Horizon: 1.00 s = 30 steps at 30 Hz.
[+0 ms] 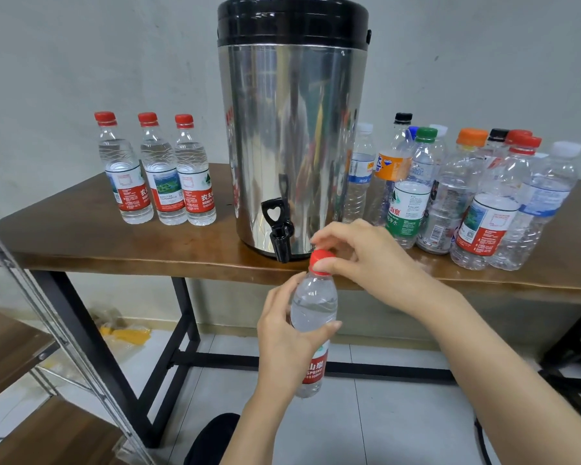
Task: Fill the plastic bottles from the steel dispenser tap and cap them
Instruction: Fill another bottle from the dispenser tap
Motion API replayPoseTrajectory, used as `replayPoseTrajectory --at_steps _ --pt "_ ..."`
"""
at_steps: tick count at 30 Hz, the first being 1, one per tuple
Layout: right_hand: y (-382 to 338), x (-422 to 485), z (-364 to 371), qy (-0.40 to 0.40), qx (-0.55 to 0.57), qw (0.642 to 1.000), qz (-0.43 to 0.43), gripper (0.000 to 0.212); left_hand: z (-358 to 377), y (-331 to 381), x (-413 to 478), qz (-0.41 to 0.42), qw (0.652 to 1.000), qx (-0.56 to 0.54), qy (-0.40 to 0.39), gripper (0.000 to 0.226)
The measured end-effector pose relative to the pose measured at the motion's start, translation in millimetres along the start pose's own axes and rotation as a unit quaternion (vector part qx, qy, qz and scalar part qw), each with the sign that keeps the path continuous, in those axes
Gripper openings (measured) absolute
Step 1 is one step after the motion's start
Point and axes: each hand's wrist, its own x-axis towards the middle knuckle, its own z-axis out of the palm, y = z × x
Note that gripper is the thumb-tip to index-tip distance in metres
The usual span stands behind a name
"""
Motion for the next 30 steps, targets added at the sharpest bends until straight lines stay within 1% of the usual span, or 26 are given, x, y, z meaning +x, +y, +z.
replayPoseTrajectory --at_steps 2,6,9,12,14,17,22,27,30 --pt "-12 1 13 0.018 0.0 0.999 -0.032 0.034 -12 2 3 0.0 1.0 0.001 0.022 0.074" --pt "-32 14 39 0.088 0.033 0.989 -0.112 0.03 -53 4 18 0.0 0.997 -0.001 0.075 0.071" --pt "-51 26 58 0.131 0.037 0.978 -0.158 0.032 -91 7 36 0.002 0.993 0.008 0.117 0.072" --pt "-67 46 81 0.157 0.027 0.969 -0.191 0.031 -131 10 67 0.012 0.986 0.026 0.162 0.074" --pt "-73 64 99 0.154 0.013 0.968 -0.199 0.029 -154 14 95 0.019 0.98 0.041 0.191 0.071" --pt "-78 94 127 0.126 -0.007 0.972 -0.196 0.031 -178 22 142 0.042 0.968 0.078 0.236 0.068" --pt "-75 139 157 0.088 -0.028 0.986 -0.14 0.034 -200 10 207 0.036 0.949 0.131 0.285 0.071" --pt "-68 173 180 0.044 -0.042 0.995 -0.083 0.039 -205 -12 231 0.049 0.934 0.165 0.312 0.074" --pt "-66 188 194 0.023 -0.082 0.995 -0.06 0.041 -205 -23 234 0.054 0.934 0.18 0.305 0.084"
